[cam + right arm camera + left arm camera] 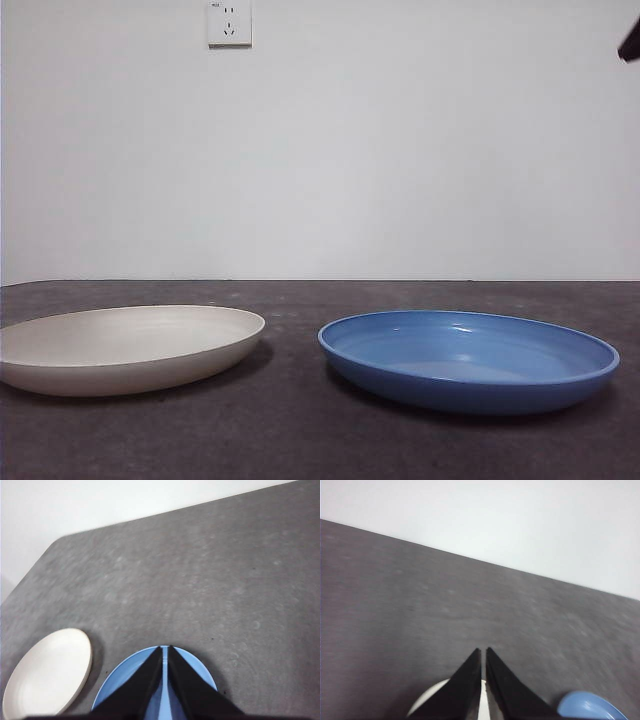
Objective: Pick up the white plate, put it on the blue plate, put it on desk
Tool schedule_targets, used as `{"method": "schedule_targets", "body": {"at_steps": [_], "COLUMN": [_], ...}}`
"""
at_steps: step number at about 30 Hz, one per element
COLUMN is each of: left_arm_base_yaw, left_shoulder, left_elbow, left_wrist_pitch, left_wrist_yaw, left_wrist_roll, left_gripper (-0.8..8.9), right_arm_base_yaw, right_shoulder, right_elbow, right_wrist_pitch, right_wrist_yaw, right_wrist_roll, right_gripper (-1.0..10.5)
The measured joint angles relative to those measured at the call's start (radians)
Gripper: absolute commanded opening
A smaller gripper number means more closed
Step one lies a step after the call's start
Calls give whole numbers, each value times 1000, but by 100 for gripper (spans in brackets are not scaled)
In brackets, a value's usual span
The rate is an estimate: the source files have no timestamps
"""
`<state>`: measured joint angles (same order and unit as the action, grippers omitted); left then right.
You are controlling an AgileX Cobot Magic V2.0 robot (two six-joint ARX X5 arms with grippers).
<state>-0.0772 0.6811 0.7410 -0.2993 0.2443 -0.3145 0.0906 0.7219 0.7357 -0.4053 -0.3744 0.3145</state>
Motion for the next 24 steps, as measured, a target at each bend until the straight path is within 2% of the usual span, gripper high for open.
{"method": "schedule_targets", "body": {"at_steps": [4, 10, 14, 18, 19, 20, 21, 23, 24], "left_arm_base_yaw": [-6, -31, -39, -41, -41, -41, -41, -41, -41], "left_shoulder": [46, 120, 164, 183, 183, 183, 183, 183, 183], "left_elbow": [22, 54, 57, 57, 57, 57, 57, 57, 57], "left_wrist_pitch": [-45, -124, -138, -146, -146, -145, -145, -145, -145], "left_wrist_yaw": [71, 166, 254, 279, 279, 279, 279, 279, 279], "left_wrist_roll": [35, 93, 98, 100, 100, 100, 100, 100, 100], "left_gripper": [16, 16, 16, 41, 76, 154, 248, 499, 583], "right_arm_base_yaw": [0, 0, 1, 1, 1, 1, 1, 1, 1], "right_shoulder": [61, 123, 127, 127, 127, 127, 127, 127, 127], "right_elbow": [91, 141, 141, 141, 141, 141, 141, 141, 141], "right_wrist_pitch": [-77, -146, -194, -229, -232, -232, -232, -232, -232], "right_wrist_yaw": [-69, -193, -208, -204, -201, -201, -201, -201, -201], "right_wrist_roll": [-53, -88, -117, -147, -153, -157, -160, -162, -162], "right_gripper": [11, 11, 12, 24, 68, 142, 220, 429, 488]}}
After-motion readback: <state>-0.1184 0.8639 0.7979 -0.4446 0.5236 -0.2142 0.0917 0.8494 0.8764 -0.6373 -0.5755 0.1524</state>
